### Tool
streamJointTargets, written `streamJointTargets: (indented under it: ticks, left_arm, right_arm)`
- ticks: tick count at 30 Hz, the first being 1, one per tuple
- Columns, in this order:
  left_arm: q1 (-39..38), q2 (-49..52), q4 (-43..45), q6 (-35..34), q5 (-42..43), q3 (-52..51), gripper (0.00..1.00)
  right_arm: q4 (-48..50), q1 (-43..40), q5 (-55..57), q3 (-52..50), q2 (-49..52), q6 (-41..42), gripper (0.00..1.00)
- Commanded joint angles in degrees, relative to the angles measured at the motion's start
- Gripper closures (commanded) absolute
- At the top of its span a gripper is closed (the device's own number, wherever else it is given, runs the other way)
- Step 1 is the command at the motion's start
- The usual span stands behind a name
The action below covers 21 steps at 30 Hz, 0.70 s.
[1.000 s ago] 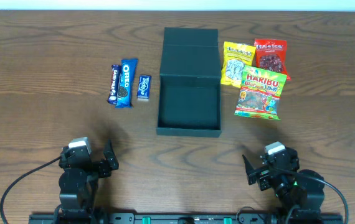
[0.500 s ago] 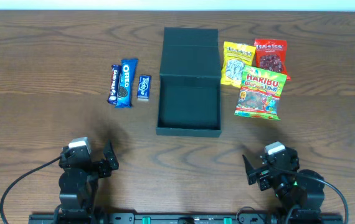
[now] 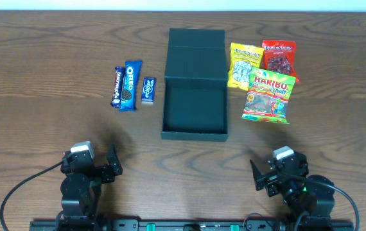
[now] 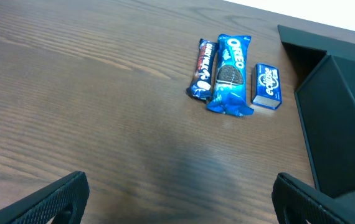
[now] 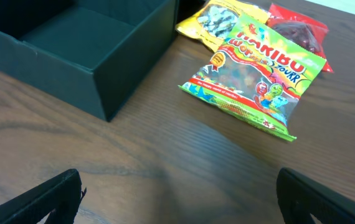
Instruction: Pack container
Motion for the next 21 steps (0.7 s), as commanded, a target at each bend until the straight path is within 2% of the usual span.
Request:
streamJointTargets:
  ticks: [1, 4, 6, 9, 13, 14, 16, 21]
  left_arm:
    - [0.2, -0.4, 0.1, -0.2, -1.4, -1.0, 0.05]
    - [0.2, -0.4, 0.1, -0.2, -1.4, -1.0, 0.05]
    - [0.2, -0.4, 0.1, -0.2, -1.4, -1.0, 0.05]
    - [0.2, -0.4, 0.1, -0.2, -1.4, -1.0, 0.05]
    - [0.2, -0.4, 0.1, -0.2, -1.4, -1.0, 0.05]
    - [0.2, -0.4, 0.1, -0.2, -1.4, -1.0, 0.05]
    - [0.2, -0.4, 0.1, -0.2, -1.4, -1.0, 0.05]
    - [0.2, -0.4, 0.1, -0.2, -1.4, -1.0, 0.05]
  right_arm:
    - [0.6, 0.3, -4.4, -0.1, -0.4, -0.5, 0.01]
    - [5.6, 0.3, -13.6, -0.1, -0.4, 3.0, 0.01]
    - [11.6, 0.3, -17.7, -0.1, -0.4, 12.1, 0.01]
    - [15.4, 0.3, -17.8, -0.1, -0.4, 37.7, 0.01]
    - [14.6, 0.3, -19.1, -0.1, -0.4, 63.7, 0.01]
    - [16.3, 0.3, -20.0, -0.1, -0.4, 73.8, 0.01]
    - [16.9, 0.3, -21.5, -0.1, -0.4, 78.2, 0.01]
    - [16.3, 0.3, -23.8, -0.1, -0.4, 78.5, 0.01]
